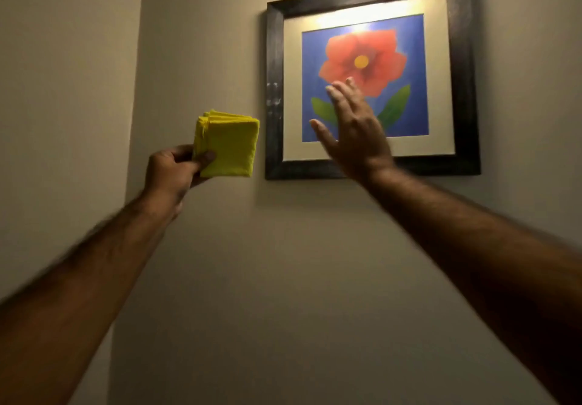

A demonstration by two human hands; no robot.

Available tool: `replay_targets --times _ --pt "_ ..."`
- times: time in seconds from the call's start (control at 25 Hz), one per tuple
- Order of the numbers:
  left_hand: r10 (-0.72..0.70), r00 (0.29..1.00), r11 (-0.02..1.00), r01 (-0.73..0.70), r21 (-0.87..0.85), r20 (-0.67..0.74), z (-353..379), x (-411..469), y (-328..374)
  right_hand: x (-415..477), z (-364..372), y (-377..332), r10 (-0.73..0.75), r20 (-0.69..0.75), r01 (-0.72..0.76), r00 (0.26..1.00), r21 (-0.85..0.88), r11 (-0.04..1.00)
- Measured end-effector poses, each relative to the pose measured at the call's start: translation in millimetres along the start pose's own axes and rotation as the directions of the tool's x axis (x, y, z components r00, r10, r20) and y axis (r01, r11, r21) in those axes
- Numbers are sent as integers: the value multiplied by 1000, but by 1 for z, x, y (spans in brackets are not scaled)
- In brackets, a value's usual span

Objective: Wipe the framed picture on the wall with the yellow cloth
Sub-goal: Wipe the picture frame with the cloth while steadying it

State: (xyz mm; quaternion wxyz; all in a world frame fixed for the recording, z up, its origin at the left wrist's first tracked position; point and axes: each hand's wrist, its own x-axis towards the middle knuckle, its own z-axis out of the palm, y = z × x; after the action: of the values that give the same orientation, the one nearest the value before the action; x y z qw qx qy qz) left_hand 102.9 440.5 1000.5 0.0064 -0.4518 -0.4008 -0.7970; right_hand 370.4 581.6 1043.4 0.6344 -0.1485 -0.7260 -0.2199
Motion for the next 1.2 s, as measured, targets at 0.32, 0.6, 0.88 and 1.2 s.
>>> replay_targets --times 0.32,0.6,0.88,1.2 --pt "87 996 995 -88 -40 -25 101 85 49 41 -96 155 44 -17 -46 999 -510 859" --pt "35 989 994 -19 111 -142 120 110 23 35 -83 193 142 62 -89 988 -522 849" --pt "519 834 713 -301 633 -188 137 85 26 32 -55 199 154 67 -94 986 -538 838" --pt "774 580 22 -427 904 255 153 74 28 31 -47 198 156 33 -112 987 -556 824"
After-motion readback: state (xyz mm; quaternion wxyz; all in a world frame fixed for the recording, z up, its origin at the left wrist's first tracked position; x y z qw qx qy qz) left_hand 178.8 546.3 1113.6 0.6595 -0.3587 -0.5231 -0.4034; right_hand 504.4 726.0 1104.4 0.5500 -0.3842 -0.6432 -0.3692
